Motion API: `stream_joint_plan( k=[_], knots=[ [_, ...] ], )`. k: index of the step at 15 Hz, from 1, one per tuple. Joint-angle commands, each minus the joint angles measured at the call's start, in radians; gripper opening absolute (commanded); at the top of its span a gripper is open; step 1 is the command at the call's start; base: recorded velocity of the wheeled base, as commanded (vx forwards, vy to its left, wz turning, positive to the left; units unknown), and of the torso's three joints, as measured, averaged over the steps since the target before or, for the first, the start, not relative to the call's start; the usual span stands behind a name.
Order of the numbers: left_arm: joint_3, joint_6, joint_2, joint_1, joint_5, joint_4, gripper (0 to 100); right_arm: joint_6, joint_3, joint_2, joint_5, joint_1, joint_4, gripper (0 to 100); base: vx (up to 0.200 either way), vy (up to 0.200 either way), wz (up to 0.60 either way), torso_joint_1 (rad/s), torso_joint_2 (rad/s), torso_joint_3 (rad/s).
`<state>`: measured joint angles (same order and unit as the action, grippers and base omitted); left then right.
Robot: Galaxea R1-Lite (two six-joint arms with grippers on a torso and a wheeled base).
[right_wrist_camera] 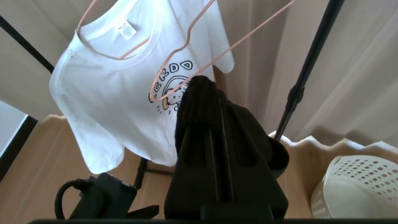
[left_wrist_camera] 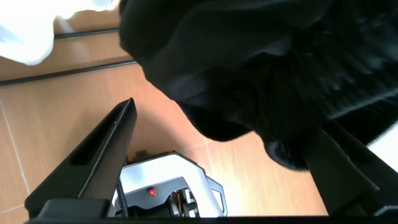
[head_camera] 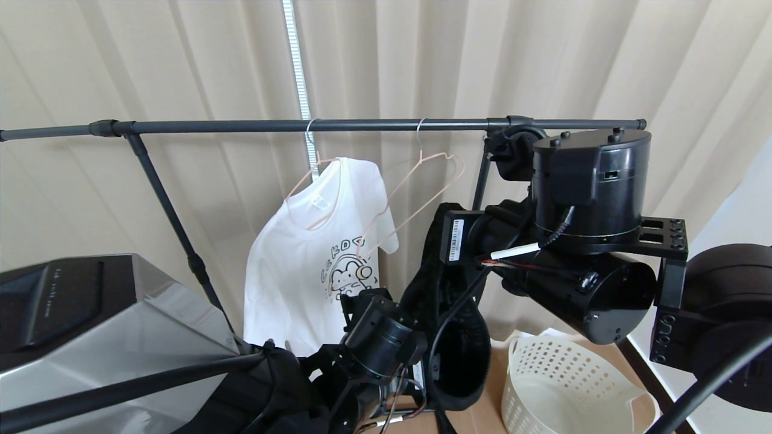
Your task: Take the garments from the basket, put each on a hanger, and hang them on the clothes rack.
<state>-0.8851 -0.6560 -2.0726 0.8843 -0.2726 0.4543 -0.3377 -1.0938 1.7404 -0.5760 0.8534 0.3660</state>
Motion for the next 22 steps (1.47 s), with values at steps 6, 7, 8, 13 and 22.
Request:
stream_joint_plan(
  k=[6,7,8,13,22],
  knots=[
    [0.002,0.002,-0.008,-0.005,-0.022,0.0,100,0.005,0.015,-0.053,-0.007,-0.03,-0.002,0,0.0,0.0,0.0,0.0,0.0,0.0],
    [0.002,0.002,-0.008,-0.007,-0.039,0.0,100,0.005,0.02,-0.052,-0.007,-0.037,-0.002,0,0.0,0.0,0.0,0.0,0.0,0.0],
    [0.003,0.002,0.006,-0.005,-0.063,0.001,100,0.009,0.028,-0.053,-0.007,-0.053,-0.002,0,0.0,0.0,0.0,0.0,0.0,0.0],
    [0.037,0.036,0.117,-0.008,-0.065,0.0,0,0.043,0.049,-0.048,-0.007,-0.109,-0.002,0,0.0,0.0,0.0,0.0,0.0,0.0],
    [0.046,0.122,0.198,-0.091,-0.065,-0.002,0,0.184,0.12,-0.055,-0.05,-0.136,-0.012,0,0.0,0.0,0.0,0.0,0.0,0.0]
  ],
)
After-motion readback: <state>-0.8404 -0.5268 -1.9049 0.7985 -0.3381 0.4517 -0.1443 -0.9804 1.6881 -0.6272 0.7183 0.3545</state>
